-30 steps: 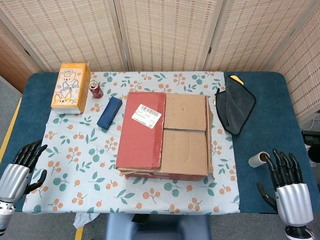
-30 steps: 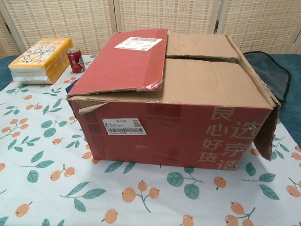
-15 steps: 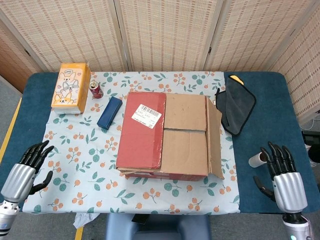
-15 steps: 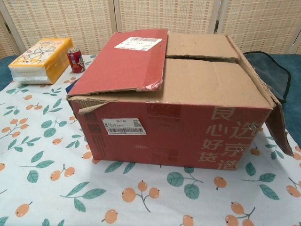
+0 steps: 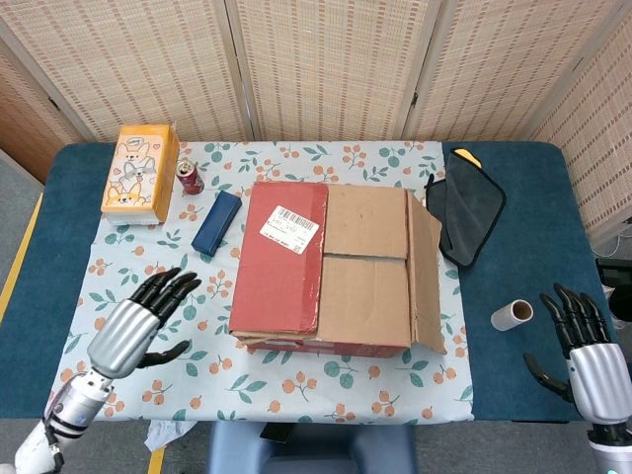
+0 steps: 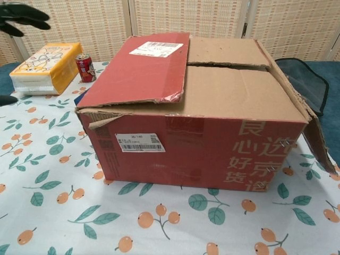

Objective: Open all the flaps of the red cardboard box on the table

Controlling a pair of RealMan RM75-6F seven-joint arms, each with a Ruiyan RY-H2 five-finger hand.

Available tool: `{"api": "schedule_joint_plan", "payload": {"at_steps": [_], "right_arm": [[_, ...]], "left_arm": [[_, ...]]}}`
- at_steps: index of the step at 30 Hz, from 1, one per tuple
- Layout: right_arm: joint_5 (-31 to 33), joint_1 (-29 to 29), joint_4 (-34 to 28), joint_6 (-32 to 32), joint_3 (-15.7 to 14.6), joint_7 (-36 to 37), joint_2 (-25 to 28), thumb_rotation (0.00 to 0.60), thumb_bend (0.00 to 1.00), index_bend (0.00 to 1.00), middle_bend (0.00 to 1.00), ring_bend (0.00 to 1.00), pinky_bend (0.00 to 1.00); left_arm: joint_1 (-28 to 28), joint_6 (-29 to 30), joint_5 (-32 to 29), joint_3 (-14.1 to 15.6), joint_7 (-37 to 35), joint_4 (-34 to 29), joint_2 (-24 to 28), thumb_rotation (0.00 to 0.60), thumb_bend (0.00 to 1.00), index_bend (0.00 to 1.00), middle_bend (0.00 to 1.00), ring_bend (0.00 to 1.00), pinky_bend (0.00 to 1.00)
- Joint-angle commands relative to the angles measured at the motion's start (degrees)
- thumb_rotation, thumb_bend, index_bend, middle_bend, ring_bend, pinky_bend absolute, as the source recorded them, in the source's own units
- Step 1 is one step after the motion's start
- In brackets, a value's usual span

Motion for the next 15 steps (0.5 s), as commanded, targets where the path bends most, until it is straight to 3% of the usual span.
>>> {"api": "schedule_joint_plan", "payload": {"at_steps": [1, 7, 15], "right_arm": [[-0.21, -0.27, 0.5, -0.15, -0.13, 1.87, 0.97, 0.6, 0.34, 0.0, 0.0, 0.0, 0.0], [1.09, 0.24, 0.54, -2.82, -0.19, 6.38, 4.71, 0.6, 0.34, 0.0, 0.0, 0.0, 0.0], [0.95, -1.79, 3.77, -0.49, -0.58, 13.29, 6.14, 0.6, 0.34, 0.0, 0.0, 0.0, 0.0]], "left_arm": [[-4.52, -7.56, -5.14, -2.2, 5.93, -5.92, -1.68, 0.6, 0.3, 0.04, 0.14, 0.08, 0.16], [-9.09, -13.79, -15.5, -5.02, 15.04, -10.47, -6.24, 0.6, 0.33, 0.02, 0.14, 0.07, 0.15], [-15.94, -15.63, -27.73, -8.92, 28.38, -10.73, -15.33, 0.6, 0.34, 0.01, 0.14, 0.07, 0.15]]}}
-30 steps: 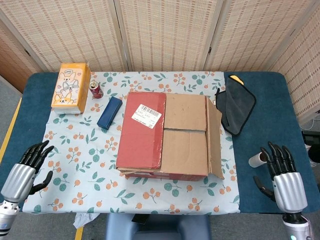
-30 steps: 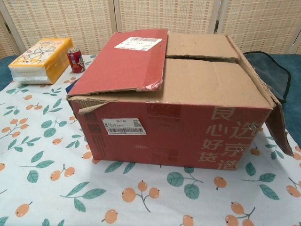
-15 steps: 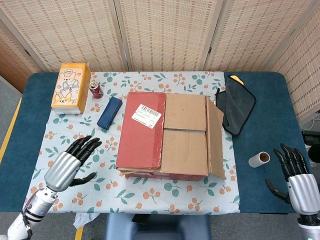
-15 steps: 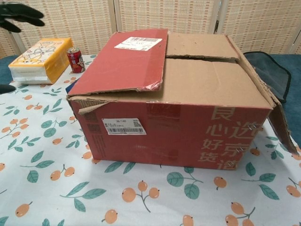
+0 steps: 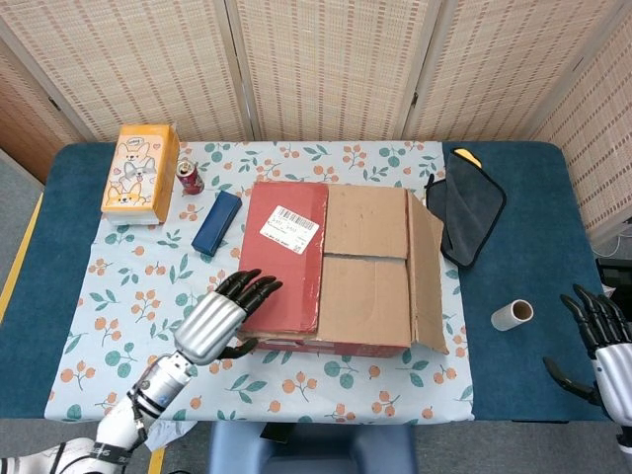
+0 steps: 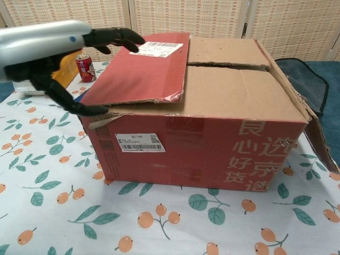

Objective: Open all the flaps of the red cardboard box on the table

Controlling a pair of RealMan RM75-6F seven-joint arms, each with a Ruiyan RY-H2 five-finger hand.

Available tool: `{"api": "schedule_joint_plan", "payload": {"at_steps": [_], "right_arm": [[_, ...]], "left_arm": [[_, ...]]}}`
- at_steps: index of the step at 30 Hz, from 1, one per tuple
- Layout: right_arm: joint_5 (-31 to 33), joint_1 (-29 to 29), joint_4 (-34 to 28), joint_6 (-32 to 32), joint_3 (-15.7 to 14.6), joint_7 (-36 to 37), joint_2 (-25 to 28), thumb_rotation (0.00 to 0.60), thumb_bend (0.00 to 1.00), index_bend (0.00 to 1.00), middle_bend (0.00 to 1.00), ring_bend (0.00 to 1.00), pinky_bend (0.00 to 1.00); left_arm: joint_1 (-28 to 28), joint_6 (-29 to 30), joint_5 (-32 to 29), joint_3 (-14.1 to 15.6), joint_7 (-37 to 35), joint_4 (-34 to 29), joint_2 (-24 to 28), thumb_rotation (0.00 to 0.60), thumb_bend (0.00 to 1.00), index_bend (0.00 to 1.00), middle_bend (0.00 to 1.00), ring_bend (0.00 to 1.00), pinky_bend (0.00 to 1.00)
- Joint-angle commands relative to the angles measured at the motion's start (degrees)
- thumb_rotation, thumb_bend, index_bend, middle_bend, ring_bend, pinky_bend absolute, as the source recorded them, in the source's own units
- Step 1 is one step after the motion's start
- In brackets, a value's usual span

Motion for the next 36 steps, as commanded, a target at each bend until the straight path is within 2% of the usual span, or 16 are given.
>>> {"api": "schedule_joint_plan", "payload": {"at_steps": [1, 7, 16, 26, 29, 36], "right_arm": [[0.52, -1.18, 1.93, 1.32, 0.07, 2.6, 0.64, 0.6, 0.34, 0.0, 0.0, 0.0, 0.0], [1.72, -2.28, 4.56, 1.7, 0.3, 6.81, 0.8, 0.6, 0.34, 0.0, 0.0, 0.0, 0.0], [2.07, -2.83, 7.51, 1.98, 0.94, 10.52, 0.26, 0.6, 0.34, 0.0, 0.0, 0.0, 0.0], [1.6, -3.75, 7.64, 2.85, 1.07, 10.77, 0.27, 0.6, 0.34, 0.0, 0.0, 0.0, 0.0], [1.91, -3.77, 7.61, 2.64, 1.34, 10.76, 0.27, 0.6, 0.34, 0.0, 0.0, 0.0, 0.0], [1.82, -4.14, 7.48, 2.78, 1.49, 11.08, 0.47, 0.6, 0.34, 0.0, 0.0, 0.0, 0.0]], "left_arm": [[-4.07, -1.16, -6.17, -2.52, 5.6, -1.04, -4.36, 0.6, 0.35, 0.01, 0.14, 0.07, 0.15], [-6.85, -0.31, -10.35, -3.34, 8.78, -0.87, -6.29, 0.6, 0.36, 0.01, 0.14, 0.06, 0.14], [-9.41, 1.74, -12.49, -1.69, 12.51, 1.1, -10.28, 0.6, 0.38, 0.01, 0.14, 0.06, 0.14], [-10.66, 3.21, -12.22, -0.7, 12.09, 4.0, -12.07, 0.6, 0.38, 0.02, 0.14, 0.06, 0.14], [-11.16, 2.95, -11.98, -1.35, 10.74, 4.61, -11.56, 0.6, 0.38, 0.02, 0.14, 0.06, 0.14], [-11.53, 4.63, -9.4, -1.03, 10.18, 5.75, -12.07, 0.6, 0.38, 0.01, 0.15, 0.06, 0.14]]}}
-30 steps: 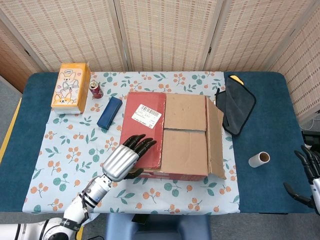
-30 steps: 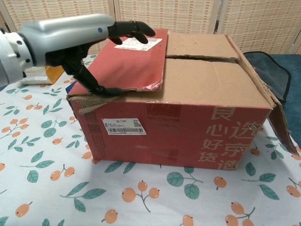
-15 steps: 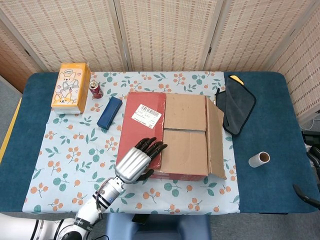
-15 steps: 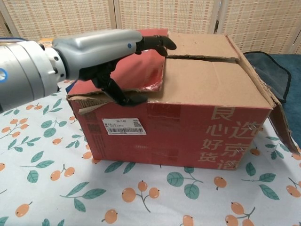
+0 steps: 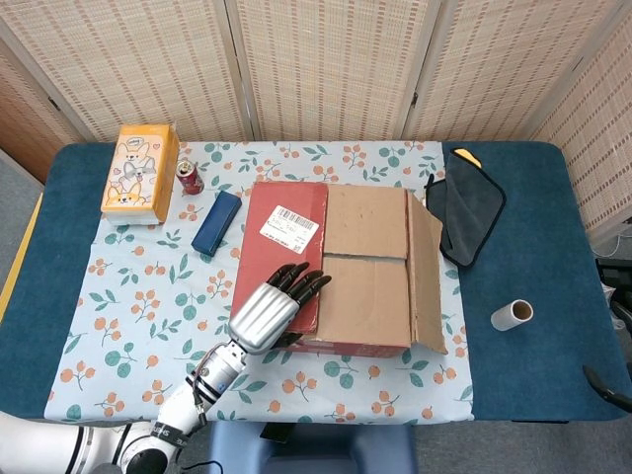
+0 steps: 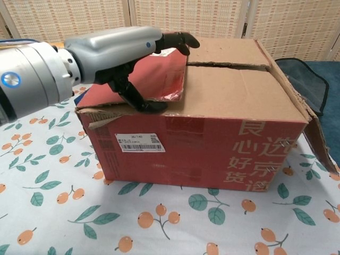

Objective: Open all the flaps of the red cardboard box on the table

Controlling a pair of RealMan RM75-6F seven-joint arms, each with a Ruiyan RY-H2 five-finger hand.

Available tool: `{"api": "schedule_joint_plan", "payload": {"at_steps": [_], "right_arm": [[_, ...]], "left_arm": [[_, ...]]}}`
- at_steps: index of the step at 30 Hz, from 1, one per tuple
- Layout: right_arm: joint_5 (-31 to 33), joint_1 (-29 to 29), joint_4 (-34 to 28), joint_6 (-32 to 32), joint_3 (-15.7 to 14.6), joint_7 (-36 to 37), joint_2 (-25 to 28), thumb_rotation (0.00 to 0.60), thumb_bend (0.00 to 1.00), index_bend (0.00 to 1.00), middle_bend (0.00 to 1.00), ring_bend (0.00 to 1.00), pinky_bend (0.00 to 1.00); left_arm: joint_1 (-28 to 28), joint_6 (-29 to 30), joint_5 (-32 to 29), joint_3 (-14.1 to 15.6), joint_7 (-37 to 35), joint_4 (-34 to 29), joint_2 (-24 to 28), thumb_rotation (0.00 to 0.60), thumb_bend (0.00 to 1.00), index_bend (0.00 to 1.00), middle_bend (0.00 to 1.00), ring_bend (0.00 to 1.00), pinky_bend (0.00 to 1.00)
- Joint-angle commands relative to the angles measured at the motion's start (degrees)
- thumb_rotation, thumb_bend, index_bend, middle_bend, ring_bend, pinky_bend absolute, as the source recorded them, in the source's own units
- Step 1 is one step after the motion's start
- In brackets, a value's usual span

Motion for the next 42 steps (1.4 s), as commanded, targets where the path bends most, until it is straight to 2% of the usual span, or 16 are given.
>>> {"api": "schedule_joint_plan", "payload": {"at_steps": [1, 9, 16, 24, 30, 42], "right_arm": [[-0.01, -0.08, -0.06, -0.09, -0.02, 0.05, 0.06, 0.6, 0.34, 0.0, 0.0, 0.0, 0.0], [-0.47, -0.61, -0.89, -0.14, -0.36, -0.51, 0.45, 0.6, 0.34, 0.0, 0.0, 0.0, 0.0], [-0.26, -0.05, -0.94, -1.53, -0.13, -1.12, 0.32, 0.6, 0.34, 0.0, 0.0, 0.0, 0.0], [-0.56, -0.18, -1.2, -1.8, -0.33, -1.35, 0.42, 0.6, 0.34, 0.0, 0.0, 0.0, 0.0], [-0.52, -0.15, -1.52, -2.47, -0.49, -1.48, 0.48, 0.6, 0.34, 0.0, 0.0, 0.0, 0.0], [-0.64, -0.48, -2.3, -2.75, -0.77, -2.29, 0.4, 0.6, 0.34, 0.0, 0.0, 0.0, 0.0]], "left_arm": [[-0.07, 1.52, 1.73, 0.2, 0.69, 0.8, -0.4, 0.6, 0.38, 0.01, 0.15, 0.06, 0.14], [0.45, 6.54, 8.47, 0.81, 3.45, 3.42, -1.67, 0.6, 0.38, 0.0, 0.15, 0.05, 0.12], [1.39, 9.79, 11.95, 1.05, 6.65, 2.39, -1.56, 0.6, 0.38, 0.0, 0.15, 0.05, 0.11], [2.84, 12.05, 13.38, 0.75, 8.7, 0.58, -0.1, 0.6, 0.38, 0.0, 0.15, 0.04, 0.1], [4.13, 14.32, 15.27, 0.35, 9.18, -0.3, 0.54, 0.6, 0.39, 0.01, 0.15, 0.04, 0.02], [7.86, 18.1, 17.7, 0.21, 9.81, -2.81, 4.55, 0.6, 0.39, 0.01, 0.15, 0.04, 0.02]]}}
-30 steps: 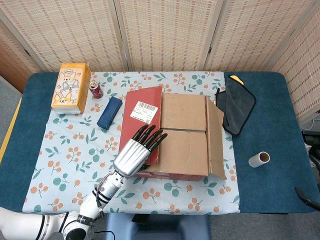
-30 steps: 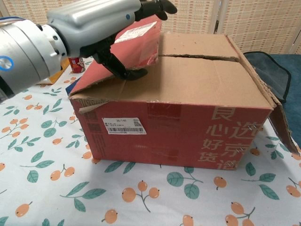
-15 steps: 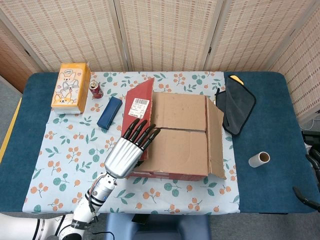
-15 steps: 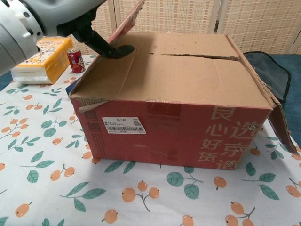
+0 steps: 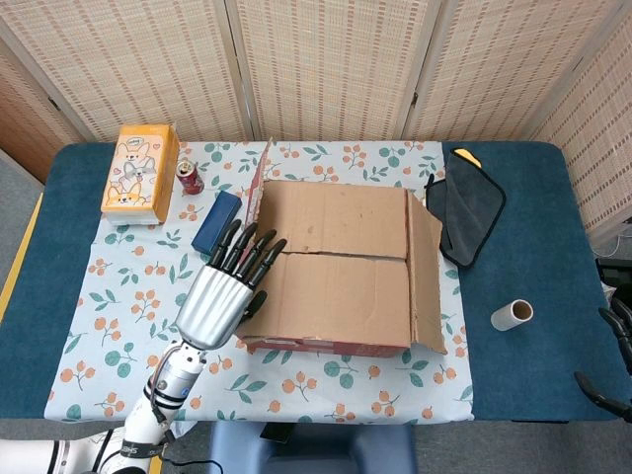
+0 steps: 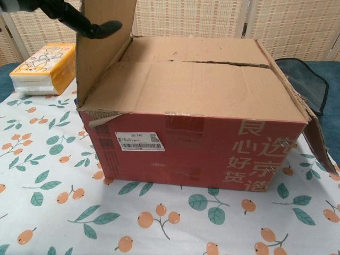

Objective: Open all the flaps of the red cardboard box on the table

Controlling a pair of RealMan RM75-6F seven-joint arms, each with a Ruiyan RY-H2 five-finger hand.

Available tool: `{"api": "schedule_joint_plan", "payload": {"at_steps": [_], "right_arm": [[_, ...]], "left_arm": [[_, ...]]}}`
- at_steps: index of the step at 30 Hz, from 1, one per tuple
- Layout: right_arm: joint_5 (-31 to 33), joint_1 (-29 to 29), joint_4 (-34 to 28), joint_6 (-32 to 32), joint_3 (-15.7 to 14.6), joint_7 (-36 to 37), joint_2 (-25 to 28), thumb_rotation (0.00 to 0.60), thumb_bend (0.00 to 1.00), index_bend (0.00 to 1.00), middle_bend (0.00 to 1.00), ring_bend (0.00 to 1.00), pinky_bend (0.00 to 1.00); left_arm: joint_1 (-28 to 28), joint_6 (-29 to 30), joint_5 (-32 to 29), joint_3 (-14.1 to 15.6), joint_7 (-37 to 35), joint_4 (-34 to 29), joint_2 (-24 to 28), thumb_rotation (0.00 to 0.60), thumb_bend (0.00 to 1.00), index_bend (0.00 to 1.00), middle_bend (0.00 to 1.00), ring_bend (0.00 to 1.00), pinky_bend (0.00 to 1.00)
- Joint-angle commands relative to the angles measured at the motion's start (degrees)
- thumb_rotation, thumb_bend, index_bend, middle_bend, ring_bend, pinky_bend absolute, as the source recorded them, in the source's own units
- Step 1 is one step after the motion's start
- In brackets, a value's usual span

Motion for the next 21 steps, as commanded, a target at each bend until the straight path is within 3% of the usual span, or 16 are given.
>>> {"api": "schedule_joint_plan", "payload": {"at_steps": [1, 13, 21], "right_arm": [[0.11, 0.05, -0.06, -0.28, 0.0, -0.15, -0.09, 0.6, 0.34, 0.0, 0.0, 0.0, 0.0], [0.65, 0.12, -0.48, -1.23, 0.09, -0.89, -0.37, 0.6, 0.34, 0.0, 0.0, 0.0, 0.0], [0.61, 0.3, -1.33, -2.08, -0.06, -2.56, -0.79, 0.6, 0.34, 0.0, 0.0, 0.0, 0.0]], "left_arm": [[1.13, 1.18, 0.87, -0.01, 0.04, -0.73, 1.23, 0.6, 0.39, 0.01, 0.15, 0.04, 0.02], [6.56, 5.49, 2.21, 0.67, -0.47, -0.87, 5.91, 0.6, 0.4, 0.02, 0.15, 0.04, 0.02], [11.94, 7.74, -3.97, 0.91, -3.74, 2.75, 9.91, 0.6, 0.4, 0.02, 0.15, 0.04, 0.02]]}}
